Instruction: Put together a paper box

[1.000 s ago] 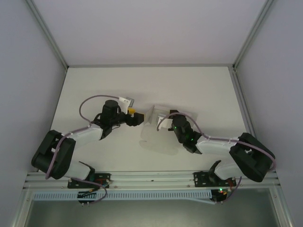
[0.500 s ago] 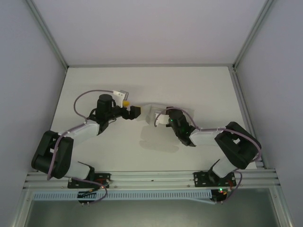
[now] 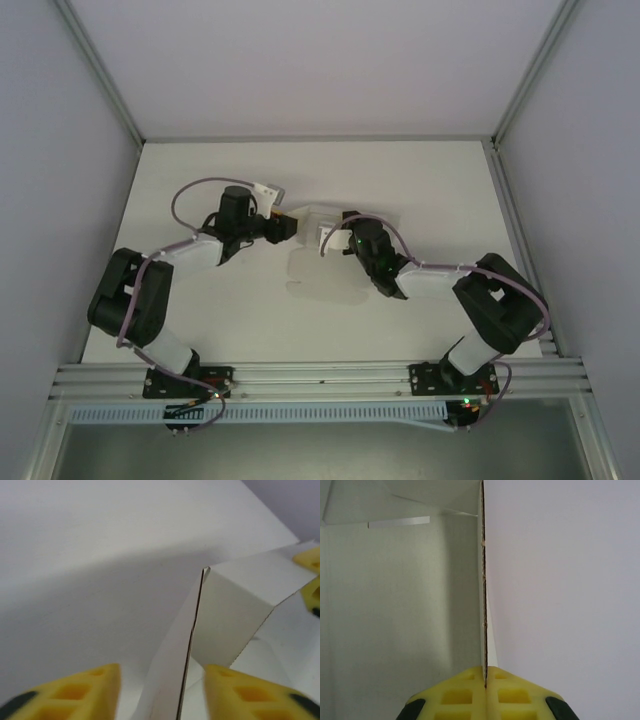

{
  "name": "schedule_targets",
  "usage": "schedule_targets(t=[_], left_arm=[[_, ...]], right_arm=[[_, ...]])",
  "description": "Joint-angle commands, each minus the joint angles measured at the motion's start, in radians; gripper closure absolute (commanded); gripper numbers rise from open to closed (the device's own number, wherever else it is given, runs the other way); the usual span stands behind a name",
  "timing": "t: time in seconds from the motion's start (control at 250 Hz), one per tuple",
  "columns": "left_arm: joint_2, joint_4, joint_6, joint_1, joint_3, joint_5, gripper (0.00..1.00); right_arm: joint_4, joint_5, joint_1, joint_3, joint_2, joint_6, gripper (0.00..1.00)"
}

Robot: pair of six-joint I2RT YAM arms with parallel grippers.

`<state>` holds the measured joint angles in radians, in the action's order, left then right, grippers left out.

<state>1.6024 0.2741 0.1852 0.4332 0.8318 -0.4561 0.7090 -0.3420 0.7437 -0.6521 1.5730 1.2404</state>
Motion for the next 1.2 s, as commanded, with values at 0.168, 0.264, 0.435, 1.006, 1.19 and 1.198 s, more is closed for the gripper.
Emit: schedule_targets(t=[0.168, 0.264, 0.435, 1.006, 1.19, 1.198], left_arm=[[0.005, -0.118, -0.051, 0.151, 0.06, 0.435, 0.79], [0.021, -0.163, -0.02, 0.207, 0.086, 0.617, 0.82], [0.052, -0.213, 0.115, 0.233, 0.125, 0.771, 0.82], [-0.022, -0.11, 0.202, 0.237, 0.066, 0.654, 0.66], [-0.085, -0.123, 0.2, 0.228, 0.033, 0.638, 0.59], [-0.086, -0.122, 0.202, 0.228, 0.032, 0.636, 0.59]], right_arm=[[0.0, -0.021, -0.001, -0.005, -0.001, 0.002, 1.0], [-0.016, -0.012, -0.001, -0.003, -0.019, -0.001, 1.0], [-0.048, -0.014, 0.0, 0.001, -0.054, -0.007, 1.0], [-0.019, -0.048, 0.003, 0.037, -0.035, -0.001, 1.0], [0.053, 0.017, -0.025, 0.016, 0.021, 0.042, 1.0], [0.06, 0.016, -0.025, 0.016, 0.026, 0.045, 1.0]])
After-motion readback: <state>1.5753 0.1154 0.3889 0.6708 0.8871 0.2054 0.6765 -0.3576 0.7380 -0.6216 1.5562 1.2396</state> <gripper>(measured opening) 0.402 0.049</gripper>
